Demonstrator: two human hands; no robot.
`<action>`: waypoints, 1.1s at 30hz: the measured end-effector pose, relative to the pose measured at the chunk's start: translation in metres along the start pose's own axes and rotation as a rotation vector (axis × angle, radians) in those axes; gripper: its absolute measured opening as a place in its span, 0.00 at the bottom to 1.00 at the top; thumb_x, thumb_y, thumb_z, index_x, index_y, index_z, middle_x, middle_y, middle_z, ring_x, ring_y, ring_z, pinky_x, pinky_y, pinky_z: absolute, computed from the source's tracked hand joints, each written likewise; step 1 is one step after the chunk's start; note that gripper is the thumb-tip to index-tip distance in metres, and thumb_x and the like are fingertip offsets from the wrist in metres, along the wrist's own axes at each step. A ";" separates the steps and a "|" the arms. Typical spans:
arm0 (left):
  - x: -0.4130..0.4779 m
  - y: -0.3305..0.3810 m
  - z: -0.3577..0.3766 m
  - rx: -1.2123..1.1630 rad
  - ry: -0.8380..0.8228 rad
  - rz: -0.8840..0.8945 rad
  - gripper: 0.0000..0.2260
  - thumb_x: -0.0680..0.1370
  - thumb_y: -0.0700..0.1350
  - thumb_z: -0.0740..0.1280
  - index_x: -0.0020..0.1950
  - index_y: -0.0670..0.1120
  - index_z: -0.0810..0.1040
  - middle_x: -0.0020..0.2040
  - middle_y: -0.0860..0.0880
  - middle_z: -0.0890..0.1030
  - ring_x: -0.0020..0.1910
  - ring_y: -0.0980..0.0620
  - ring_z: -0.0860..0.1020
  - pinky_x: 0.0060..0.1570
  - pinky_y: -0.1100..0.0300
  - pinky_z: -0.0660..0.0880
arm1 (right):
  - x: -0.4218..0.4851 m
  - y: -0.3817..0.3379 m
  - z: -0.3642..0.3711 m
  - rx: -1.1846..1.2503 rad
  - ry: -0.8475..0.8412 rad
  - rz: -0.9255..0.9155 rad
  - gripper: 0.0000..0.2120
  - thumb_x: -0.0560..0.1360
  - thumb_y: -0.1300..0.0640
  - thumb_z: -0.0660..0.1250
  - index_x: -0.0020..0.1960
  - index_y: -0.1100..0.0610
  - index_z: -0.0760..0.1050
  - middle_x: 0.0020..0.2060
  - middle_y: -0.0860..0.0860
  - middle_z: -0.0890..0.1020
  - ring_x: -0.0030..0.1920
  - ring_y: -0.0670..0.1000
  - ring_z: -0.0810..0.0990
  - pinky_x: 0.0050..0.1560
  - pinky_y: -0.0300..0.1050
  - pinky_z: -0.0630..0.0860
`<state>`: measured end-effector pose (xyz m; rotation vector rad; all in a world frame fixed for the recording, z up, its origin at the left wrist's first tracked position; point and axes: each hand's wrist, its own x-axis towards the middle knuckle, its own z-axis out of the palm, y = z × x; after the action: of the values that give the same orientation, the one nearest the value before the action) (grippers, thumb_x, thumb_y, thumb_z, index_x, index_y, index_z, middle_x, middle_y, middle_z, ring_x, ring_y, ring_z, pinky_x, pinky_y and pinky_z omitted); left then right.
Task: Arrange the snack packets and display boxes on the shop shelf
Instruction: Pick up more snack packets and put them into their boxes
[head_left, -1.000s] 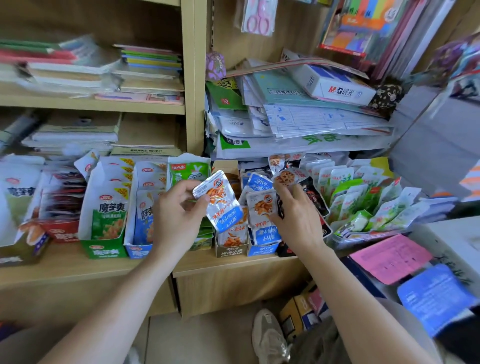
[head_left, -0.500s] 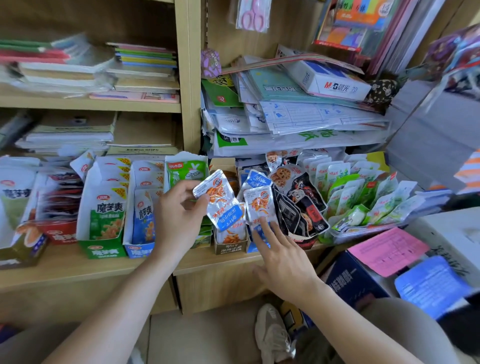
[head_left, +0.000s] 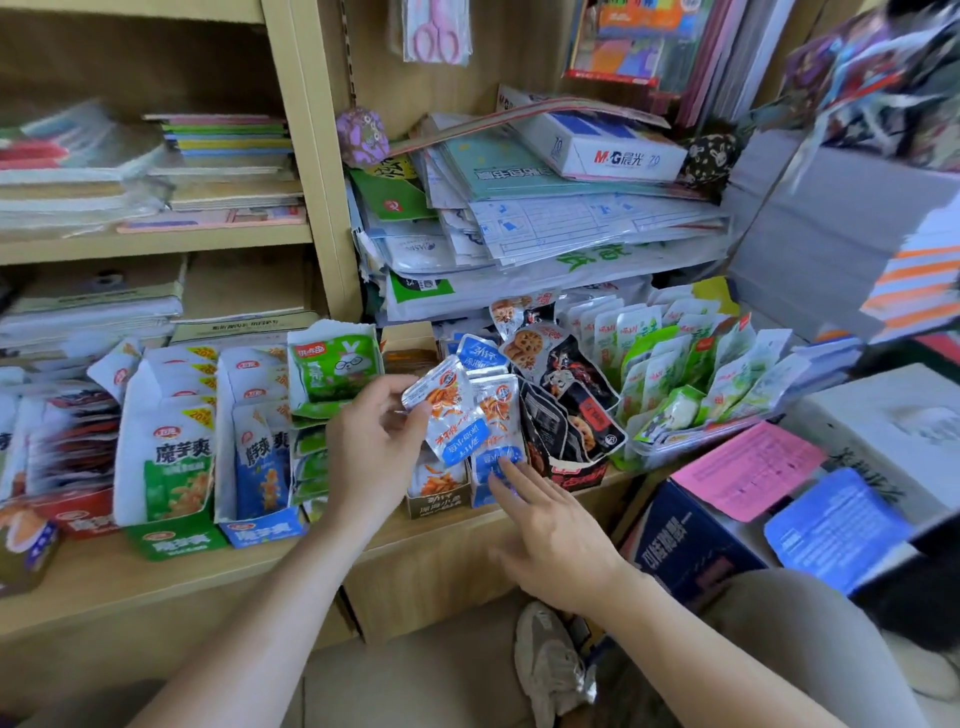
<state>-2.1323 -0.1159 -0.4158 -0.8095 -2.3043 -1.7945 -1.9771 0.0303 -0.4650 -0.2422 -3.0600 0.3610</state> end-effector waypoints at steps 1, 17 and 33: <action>0.002 0.000 0.007 0.021 -0.027 0.034 0.08 0.77 0.40 0.72 0.56 0.47 0.81 0.46 0.54 0.85 0.44 0.57 0.84 0.40 0.47 0.83 | -0.004 0.001 0.001 -0.003 -0.014 0.004 0.37 0.77 0.44 0.65 0.81 0.53 0.54 0.81 0.51 0.50 0.81 0.52 0.47 0.79 0.50 0.52; 0.021 -0.009 0.052 0.446 -0.225 0.234 0.15 0.72 0.41 0.77 0.58 0.49 0.82 0.44 0.49 0.85 0.42 0.52 0.84 0.44 0.53 0.82 | 0.008 -0.003 0.013 -0.054 0.042 0.028 0.39 0.79 0.40 0.61 0.81 0.50 0.45 0.81 0.53 0.40 0.81 0.55 0.43 0.79 0.51 0.50; 0.014 -0.024 0.061 0.773 -0.256 0.437 0.19 0.69 0.47 0.79 0.59 0.47 0.84 0.62 0.50 0.80 0.59 0.44 0.74 0.55 0.47 0.76 | -0.026 0.020 -0.033 0.265 0.071 0.061 0.26 0.75 0.49 0.69 0.72 0.51 0.71 0.71 0.50 0.74 0.72 0.51 0.70 0.70 0.51 0.71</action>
<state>-2.1411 -0.0580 -0.4493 -1.2751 -2.4036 -0.5695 -1.9459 0.0525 -0.4388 -0.3268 -2.8982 0.7359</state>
